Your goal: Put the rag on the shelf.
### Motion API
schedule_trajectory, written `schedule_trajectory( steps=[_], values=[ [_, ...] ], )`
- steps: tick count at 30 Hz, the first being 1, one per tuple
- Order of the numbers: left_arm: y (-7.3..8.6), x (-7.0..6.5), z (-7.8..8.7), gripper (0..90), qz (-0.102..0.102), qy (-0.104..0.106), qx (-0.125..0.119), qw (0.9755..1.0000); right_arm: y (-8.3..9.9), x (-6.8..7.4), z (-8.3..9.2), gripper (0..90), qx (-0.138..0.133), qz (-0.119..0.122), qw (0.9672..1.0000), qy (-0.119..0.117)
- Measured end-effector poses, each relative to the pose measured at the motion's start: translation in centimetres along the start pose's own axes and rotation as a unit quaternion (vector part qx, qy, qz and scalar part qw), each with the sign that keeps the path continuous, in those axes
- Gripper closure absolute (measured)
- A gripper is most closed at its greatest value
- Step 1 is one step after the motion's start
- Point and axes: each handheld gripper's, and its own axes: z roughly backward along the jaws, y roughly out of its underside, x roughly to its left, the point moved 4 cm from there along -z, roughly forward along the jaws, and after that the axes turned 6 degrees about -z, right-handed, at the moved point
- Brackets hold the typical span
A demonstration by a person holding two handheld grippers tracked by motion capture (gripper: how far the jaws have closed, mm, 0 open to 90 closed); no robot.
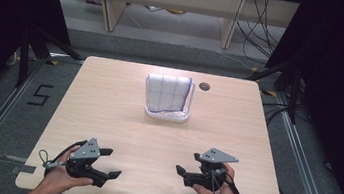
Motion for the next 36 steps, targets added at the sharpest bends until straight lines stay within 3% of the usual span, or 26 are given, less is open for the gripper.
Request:
schedule_trajectory(
  steps=[3, 4, 5, 6, 12, 16, 24, 27, 28, 29, 30, 32, 36],
  values=[
    [0.4, -0.3, 0.0, 19.8, -0.005, 0.001, 0.006, 1.0000, 0.7, 0.3, 0.2, 20.6, 0.004, 0.008, 0.9999, 0.013],
    [0.5, -0.4, -0.1, 19.7, -0.004, 0.000, 0.005, 1.0000, 1.0, 0.7, 0.2, 20.2, 0.010, -0.004, 0.9999, 0.004],
    [0.6, -0.5, -0.1, 19.5, 0.001, -0.001, 0.001, 1.0000, 1.2, 0.5, 0.3, 19.8, 0.014, 0.010, 0.9998, 0.011],
    [0.9, -0.6, -0.1, 19.4, 0.001, -0.003, 0.006, 1.0000, 1.5, 0.7, 0.1, 19.3, 0.014, 0.010, 0.9998, 0.001],
    [1.4, -1.1, -0.4, 18.3, 0.004, 0.005, 0.011, 0.9999, 3.1, 0.9, 0.1, 16.3, 0.047, 0.004, 0.9988, 0.013],
    [1.8, -1.2, -0.6, 17.6, -0.003, -0.002, 0.015, 0.9999, 3.8, 1.1, 0.0, 16.2, 0.061, 0.010, 0.9980, 0.013],
    [2.1, -1.4, -1.0, 17.2, -0.005, 0.000, 0.025, 0.9997, 4.4, 1.3, 0.2, 16.2, 0.071, 0.019, 0.9972, 0.017],
    [2.1, -1.6, -1.0, 17.1, 0.007, 0.000, 0.020, 0.9998, 4.5, 1.5, 0.2, 16.2, 0.075, 0.013, 0.9970, 0.017],
    [2.1, -1.5, -1.0, 17.2, 0.003, -0.002, 0.019, 0.9998, 4.6, 1.5, 0.1, 16.2, 0.073, 0.022, 0.9970, 0.017],
    [2.2, -1.3, -0.9, 17.1, -0.008, -0.001, 0.036, 0.9993, 4.6, 1.6, 0.2, 16.2, 0.076, 0.016, 0.9968, 0.017],
    [2.2, -1.5, -1.1, 17.1, 0.006, -0.001, 0.022, 0.9997, 4.6, 1.6, 0.2, 16.2, 0.077, 0.017, 0.9967, 0.018],
    [2.1, -1.4, -1.0, 17.1, -0.006, -0.002, 0.025, 0.9997, 4.6, 1.7, 0.2, 16.2, 0.075, 0.021, 0.9968, 0.016],
    [2.2, -1.3, -0.9, 17.1, -0.006, 0.000, 0.036, 0.9993, 4.5, 1.5, 0.2, 16.2, 0.072, 0.030, 0.9969, 0.015]
  ],
)
